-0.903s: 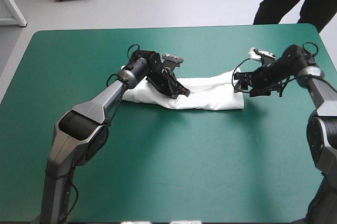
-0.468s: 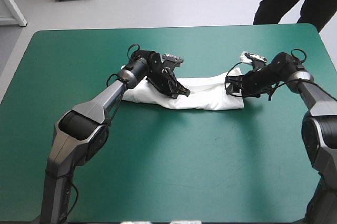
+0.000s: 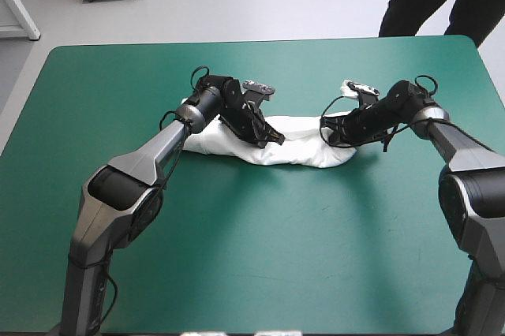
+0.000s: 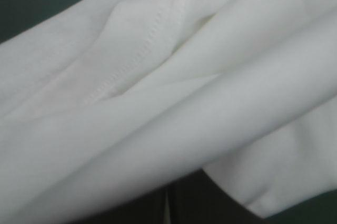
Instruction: Fold the cloth
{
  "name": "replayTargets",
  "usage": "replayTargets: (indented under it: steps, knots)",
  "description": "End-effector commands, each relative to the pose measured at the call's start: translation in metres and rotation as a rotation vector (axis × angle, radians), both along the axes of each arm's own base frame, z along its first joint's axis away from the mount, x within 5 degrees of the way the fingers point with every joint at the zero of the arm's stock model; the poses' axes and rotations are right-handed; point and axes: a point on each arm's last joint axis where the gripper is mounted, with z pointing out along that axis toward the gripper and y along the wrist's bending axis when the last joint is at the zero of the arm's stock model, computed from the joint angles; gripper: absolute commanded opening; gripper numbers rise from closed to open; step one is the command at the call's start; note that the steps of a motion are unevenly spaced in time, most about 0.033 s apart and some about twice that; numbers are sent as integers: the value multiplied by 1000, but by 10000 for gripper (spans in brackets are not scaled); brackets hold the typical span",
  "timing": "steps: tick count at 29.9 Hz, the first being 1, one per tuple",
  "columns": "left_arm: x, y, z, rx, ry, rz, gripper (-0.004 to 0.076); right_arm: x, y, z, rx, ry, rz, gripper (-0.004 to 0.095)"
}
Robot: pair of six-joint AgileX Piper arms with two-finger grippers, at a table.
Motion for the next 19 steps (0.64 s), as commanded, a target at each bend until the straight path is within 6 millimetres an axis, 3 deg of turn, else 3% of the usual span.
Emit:
replayTargets:
  steps: [1, 10, 15, 19]
  knots:
    - [-6, -2, 24, -42, -18, -4, -9, -7, 6, 48, 24, -93, 39, -5]
    - [-6, -2, 24, -44, -28, -2, -9, -27, 8, 139, 96, -275, 60, -5]
    - [-5, -2, 25, -44, -30, -1, -9, -34, 15, 166, 206, -316, 91, -5]
    - [-5, -2, 25, -44, -30, -1, -9, -36, 25, 174, 221, -342, 116, -5]
